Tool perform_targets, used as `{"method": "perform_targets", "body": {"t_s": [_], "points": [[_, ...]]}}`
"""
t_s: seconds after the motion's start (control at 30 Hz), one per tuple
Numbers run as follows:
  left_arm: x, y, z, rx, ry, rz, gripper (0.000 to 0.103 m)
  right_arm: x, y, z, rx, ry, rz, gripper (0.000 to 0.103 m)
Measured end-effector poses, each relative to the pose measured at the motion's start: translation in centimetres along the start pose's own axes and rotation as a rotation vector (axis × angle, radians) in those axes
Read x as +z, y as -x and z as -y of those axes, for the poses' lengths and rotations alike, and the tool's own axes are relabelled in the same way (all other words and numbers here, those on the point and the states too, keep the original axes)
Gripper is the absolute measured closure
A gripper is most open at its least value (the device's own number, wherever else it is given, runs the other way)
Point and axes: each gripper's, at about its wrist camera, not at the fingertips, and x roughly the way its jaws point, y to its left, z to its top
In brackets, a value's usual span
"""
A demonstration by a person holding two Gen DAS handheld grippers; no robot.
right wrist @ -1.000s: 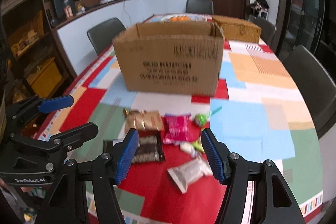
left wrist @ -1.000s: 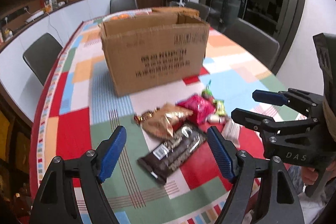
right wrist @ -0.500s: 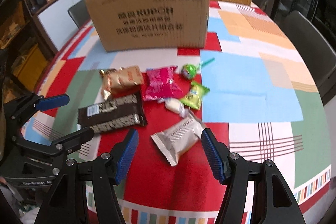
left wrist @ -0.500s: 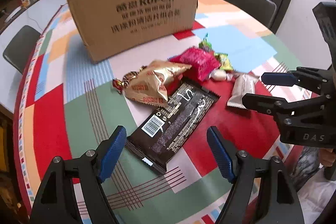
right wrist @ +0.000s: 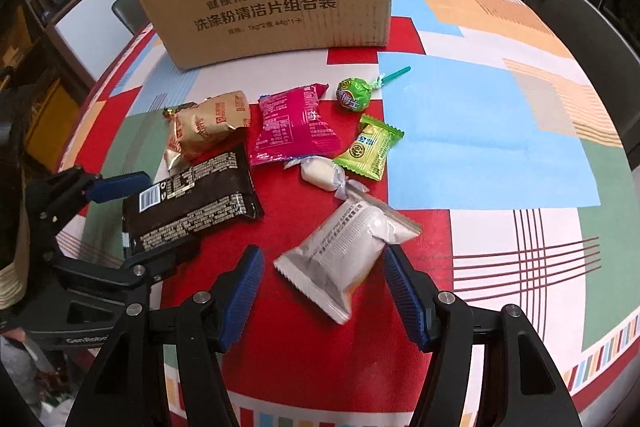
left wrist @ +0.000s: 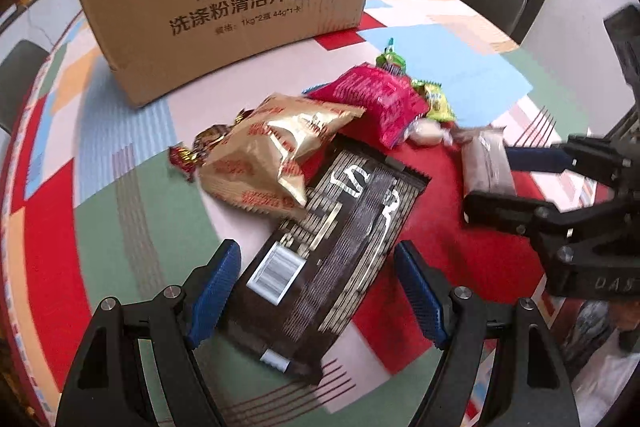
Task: Organize snacks
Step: 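Grasp the dark chocolate bar with left gripper while right gripper grasps the white packet, then lift chocolate bar and white packet over the box and open both grippers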
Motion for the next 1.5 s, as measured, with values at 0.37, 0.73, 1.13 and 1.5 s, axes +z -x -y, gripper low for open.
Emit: {"method": "perform_targets", "body": {"t_s": [0.37, 0.73, 1.13, 1.5], "points": [[2.0, -1.0, 0.8, -0.008, 0.051, 0.034, 0.031, 0.7, -0.6, 1.7, 0.009, -0.062, 0.013, 0.040], [1.9, -1.3, 1.6, 0.034, 0.059, 0.054, 0.046, 0.7, -1.1, 1.5, -0.044, -0.012, 0.033, 0.065], [0.9, -0.2, 1.4, -0.043, 0.152, 0.059, 0.051, 0.0, -0.5, 0.8, 0.009, 0.008, 0.043, 0.071], [0.3, 1.8, 1.6, -0.036, 0.174, 0.094, 0.054, -0.1, 1.0, 0.5, 0.030, 0.015, 0.084, 0.071]]}}
